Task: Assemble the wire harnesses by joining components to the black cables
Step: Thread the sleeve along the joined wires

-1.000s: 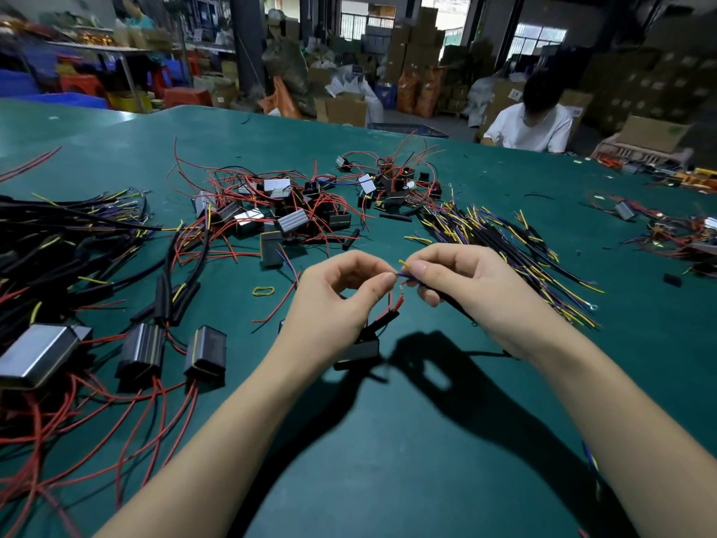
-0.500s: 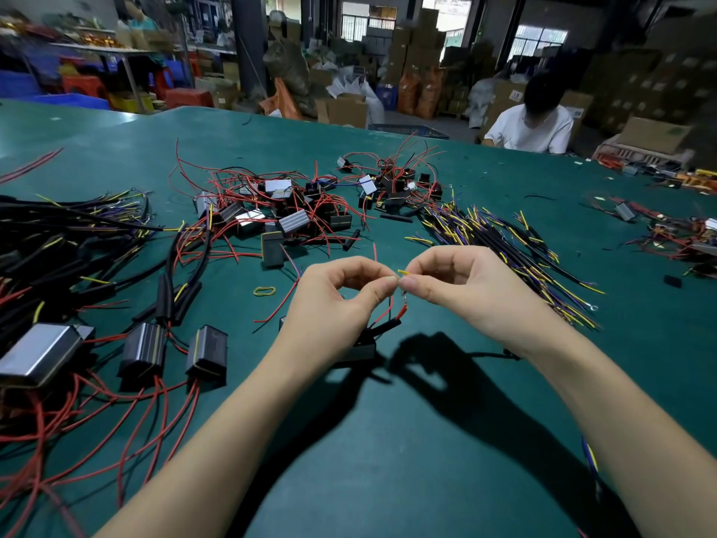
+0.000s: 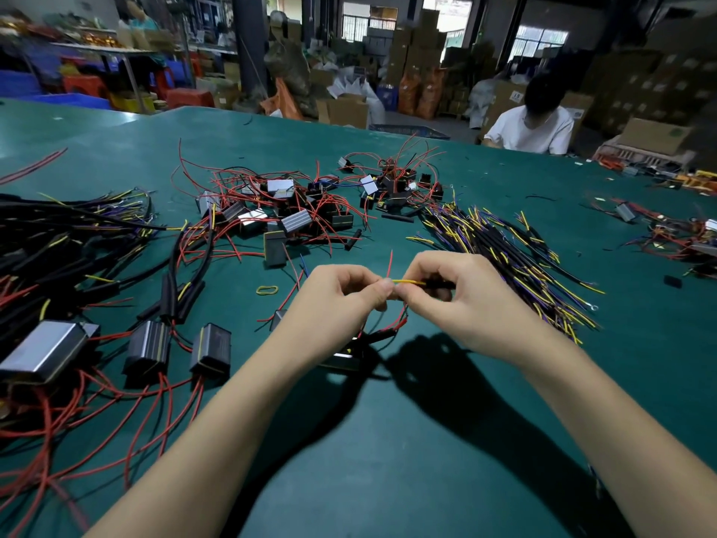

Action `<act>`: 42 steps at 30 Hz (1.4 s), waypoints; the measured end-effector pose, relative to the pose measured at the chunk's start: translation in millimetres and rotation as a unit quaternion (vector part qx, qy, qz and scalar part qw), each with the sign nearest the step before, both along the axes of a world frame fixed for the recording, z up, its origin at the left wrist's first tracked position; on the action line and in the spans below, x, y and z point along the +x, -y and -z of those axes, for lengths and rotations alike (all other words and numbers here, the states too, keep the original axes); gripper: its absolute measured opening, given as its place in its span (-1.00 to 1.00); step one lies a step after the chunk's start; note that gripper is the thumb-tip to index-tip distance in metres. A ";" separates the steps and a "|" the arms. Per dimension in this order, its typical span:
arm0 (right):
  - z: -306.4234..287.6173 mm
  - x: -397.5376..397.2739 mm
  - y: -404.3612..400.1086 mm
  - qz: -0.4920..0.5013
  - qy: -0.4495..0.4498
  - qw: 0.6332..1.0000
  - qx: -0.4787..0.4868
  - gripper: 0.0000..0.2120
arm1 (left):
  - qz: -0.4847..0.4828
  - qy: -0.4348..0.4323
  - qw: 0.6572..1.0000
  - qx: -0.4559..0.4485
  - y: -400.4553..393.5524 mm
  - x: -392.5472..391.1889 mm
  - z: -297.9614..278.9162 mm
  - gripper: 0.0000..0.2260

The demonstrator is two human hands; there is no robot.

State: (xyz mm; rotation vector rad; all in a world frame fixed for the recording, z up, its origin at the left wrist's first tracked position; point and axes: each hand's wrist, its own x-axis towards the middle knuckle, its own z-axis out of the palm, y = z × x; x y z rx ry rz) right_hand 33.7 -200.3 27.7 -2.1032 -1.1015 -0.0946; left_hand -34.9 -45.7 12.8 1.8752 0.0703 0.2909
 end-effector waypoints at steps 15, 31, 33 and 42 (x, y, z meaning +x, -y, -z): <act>-12.9 16.6 21.3 0.026 -0.210 0.903 0.375 -0.90 | -0.028 0.028 0.999 -0.001 -0.3 2.1 3.2 -0.88; 12.2 -4.0 3.3 -0.111 -0.363 0.851 0.362 -0.91 | -0.163 0.065 0.981 -0.077 -5.1 6.4 5.6 -0.85; 13.6 -4.8 1.1 -0.135 -0.382 0.836 0.370 -0.92 | -0.163 0.066 0.982 -0.074 -5.0 6.9 6.2 -0.86; 19.8 -6.3 -0.5 -0.268 -0.471 0.762 0.353 -0.83 | -0.158 0.065 0.983 -0.067 -5.8 7.4 8.0 -0.85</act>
